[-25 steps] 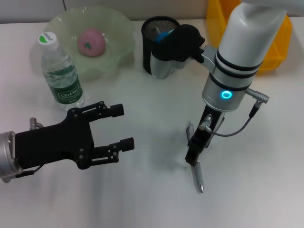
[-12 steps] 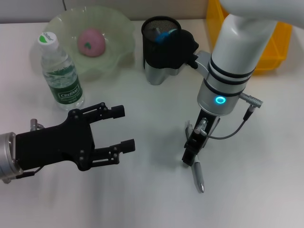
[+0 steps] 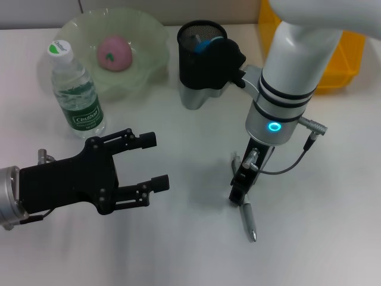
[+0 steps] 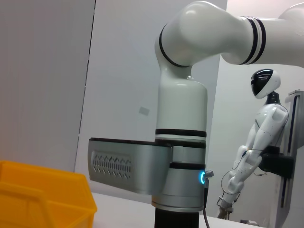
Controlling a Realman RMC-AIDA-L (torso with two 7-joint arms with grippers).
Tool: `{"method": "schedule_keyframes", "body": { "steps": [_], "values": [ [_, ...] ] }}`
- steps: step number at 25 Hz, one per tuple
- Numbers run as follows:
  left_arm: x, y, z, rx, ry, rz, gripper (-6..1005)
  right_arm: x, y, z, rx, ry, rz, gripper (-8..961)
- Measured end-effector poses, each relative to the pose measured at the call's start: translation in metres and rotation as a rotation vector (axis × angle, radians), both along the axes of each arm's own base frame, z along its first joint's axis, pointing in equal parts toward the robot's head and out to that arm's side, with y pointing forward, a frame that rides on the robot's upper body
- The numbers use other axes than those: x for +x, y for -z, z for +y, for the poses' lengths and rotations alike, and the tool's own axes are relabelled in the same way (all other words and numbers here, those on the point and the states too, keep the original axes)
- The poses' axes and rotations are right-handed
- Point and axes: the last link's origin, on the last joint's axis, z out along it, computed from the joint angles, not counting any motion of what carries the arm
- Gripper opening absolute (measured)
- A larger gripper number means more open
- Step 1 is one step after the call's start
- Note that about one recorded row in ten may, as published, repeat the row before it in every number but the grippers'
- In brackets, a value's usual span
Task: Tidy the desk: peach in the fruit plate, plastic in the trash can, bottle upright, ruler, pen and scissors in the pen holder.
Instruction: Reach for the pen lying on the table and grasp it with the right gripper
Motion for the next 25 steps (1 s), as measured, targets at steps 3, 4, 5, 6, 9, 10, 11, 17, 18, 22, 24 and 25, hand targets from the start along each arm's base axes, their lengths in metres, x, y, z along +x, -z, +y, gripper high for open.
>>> {"method": "schedule_keyframes", "body": {
  "steps": [3,4,5,6,9,10,11,17,18,22,24,25],
  "values": [
    [-0.0002,-0.0005,0.0,0.0,0.001,0.0,787,-0.0004,0.0015,-0.0015,-0.009,-0.023,-0.011,523],
    [-0.0003,-0.0008,0.0002,0.002,0.0,0.0,787,0.0,0.002,-0.0018,-0.01,-0.028,-0.015,504],
    [-0.0003,-0.0008,0.0002,0.002,0.0,0.0,787,0.0,0.002,-0.0018,-0.01,-0.028,-0.015,485],
    [-0.0003,-0.0009,0.0003,0.003,-0.001,-0.001,787,0.0,0.002,-0.0018,-0.01,-0.029,-0.015,466],
    [-0.0002,-0.001,0.0005,0.003,-0.001,-0.001,787,-0.001,0.0023,-0.0014,-0.009,-0.033,-0.013,408],
    [-0.0001,-0.001,0.0006,0.003,0.0,-0.001,787,-0.001,0.0023,-0.0014,-0.009,-0.033,-0.013,389],
    [-0.0001,-0.001,0.0006,0.003,0.0,-0.001,787,-0.0015,0.0023,-0.0013,-0.009,-0.034,-0.013,370],
    [0.0002,-0.0018,0.0016,0.007,0.0,-0.001,788,-0.0025,0.0024,-0.001,-0.01,-0.04,-0.016,290],
    [0.0004,-0.0019,0.002,0.006,0.001,-0.001,788,-0.0023,0.0025,-0.0012,-0.012,-0.043,-0.02,282],
    [0.0012,-0.002,0.0026,0.004,0.002,-0.003,788,-0.0015,0.0032,-0.0022,-0.018,-0.05,-0.029,232],
    [0.0012,-0.002,0.0027,0.003,0.001,-0.003,788,-0.0017,0.0031,-0.0024,-0.019,-0.05,-0.03,204],
    [0.0012,-0.002,0.0027,0.003,0.001,-0.003,788,-0.0017,0.0031,-0.0024,-0.019,-0.05,-0.03,202]
  ]
}}
